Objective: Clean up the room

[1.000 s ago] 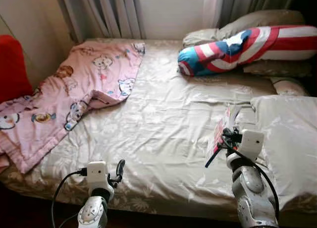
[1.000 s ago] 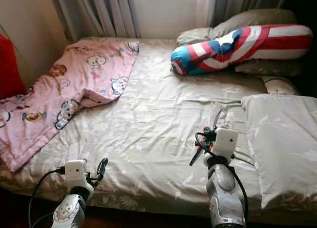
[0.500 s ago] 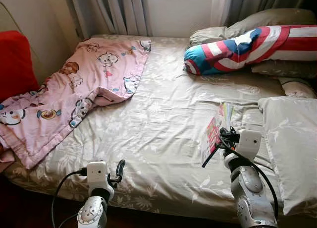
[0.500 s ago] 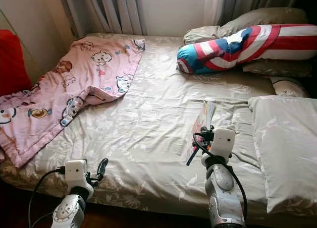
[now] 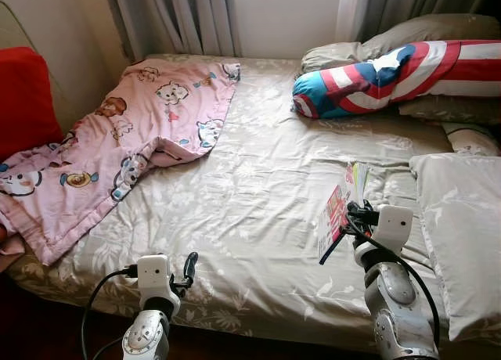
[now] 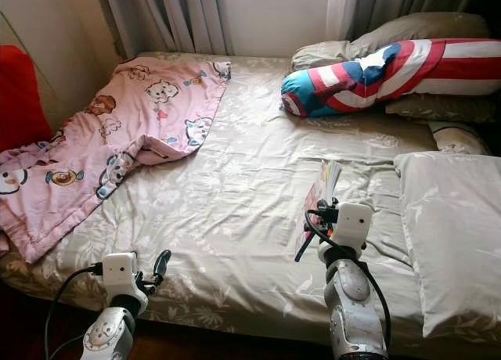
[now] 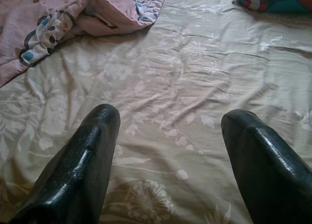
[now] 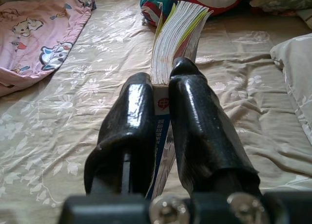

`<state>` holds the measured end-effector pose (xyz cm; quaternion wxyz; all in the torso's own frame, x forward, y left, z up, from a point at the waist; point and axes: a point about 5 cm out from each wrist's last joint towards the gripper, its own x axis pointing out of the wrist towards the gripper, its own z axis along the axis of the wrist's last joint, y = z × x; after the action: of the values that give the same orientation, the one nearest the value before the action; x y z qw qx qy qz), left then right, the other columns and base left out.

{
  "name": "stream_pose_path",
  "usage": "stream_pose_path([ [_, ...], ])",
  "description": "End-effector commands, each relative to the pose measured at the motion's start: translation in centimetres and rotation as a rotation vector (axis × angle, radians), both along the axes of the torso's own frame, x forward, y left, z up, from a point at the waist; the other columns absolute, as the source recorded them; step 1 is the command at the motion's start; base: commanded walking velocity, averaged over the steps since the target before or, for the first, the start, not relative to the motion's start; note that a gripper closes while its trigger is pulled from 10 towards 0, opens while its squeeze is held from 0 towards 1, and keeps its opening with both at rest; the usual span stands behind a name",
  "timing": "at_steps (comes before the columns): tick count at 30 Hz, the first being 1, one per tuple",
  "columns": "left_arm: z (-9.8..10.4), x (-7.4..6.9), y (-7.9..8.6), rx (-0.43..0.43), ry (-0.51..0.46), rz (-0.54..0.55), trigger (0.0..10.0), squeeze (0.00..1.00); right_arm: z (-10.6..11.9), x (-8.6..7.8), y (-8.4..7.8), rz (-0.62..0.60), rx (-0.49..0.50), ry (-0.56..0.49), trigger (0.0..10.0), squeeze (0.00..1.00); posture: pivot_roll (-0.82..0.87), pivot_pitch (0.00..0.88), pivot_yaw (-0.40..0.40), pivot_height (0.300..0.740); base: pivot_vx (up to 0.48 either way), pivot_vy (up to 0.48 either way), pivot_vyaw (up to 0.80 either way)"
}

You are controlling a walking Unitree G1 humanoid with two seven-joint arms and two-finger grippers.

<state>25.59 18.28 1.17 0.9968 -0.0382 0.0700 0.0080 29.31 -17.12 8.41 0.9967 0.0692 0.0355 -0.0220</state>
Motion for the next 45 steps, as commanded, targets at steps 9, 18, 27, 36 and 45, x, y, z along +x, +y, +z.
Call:
stream_pose_path([
  [9,-0.06,-0.30,0.30,0.000,0.003,0.008,10.0,0.00,0.43,0.15,0.33,0.017,0.005,-0.020,10.0,0.00,-0.04,0.097,0.029,0.740,0.300,0.000,0.00],
  [18,-0.03,-0.35,0.36,0.002,0.001,0.015,10.0,0.00,0.43,0.19,0.34,0.016,0.009,-0.022,10.0,0.00,-0.04,0.099,0.029,0.740,0.211,0.000,0.00],
  [27,0.06,-0.53,0.42,0.002,-0.005,0.014,10.0,0.00,0.40,0.09,0.39,0.016,0.014,-0.026,10.0,0.00,-0.04,0.101,0.029,0.740,0.000,0.000,0.00],
  [36,0.34,-0.54,0.44,0.002,-0.018,0.016,10.0,0.00,0.10,0.03,0.74,0.058,0.009,-0.007,10.0,0.00,-0.05,0.100,0.034,0.740,0.000,0.000,0.00],
  [45,0.51,-0.43,0.27,0.000,-0.022,0.009,10.0,0.00,-0.19,0.10,1.17,0.097,-0.014,0.014,10.0,0.00,-0.05,0.092,0.037,0.700,0.000,0.000,0.00],
])
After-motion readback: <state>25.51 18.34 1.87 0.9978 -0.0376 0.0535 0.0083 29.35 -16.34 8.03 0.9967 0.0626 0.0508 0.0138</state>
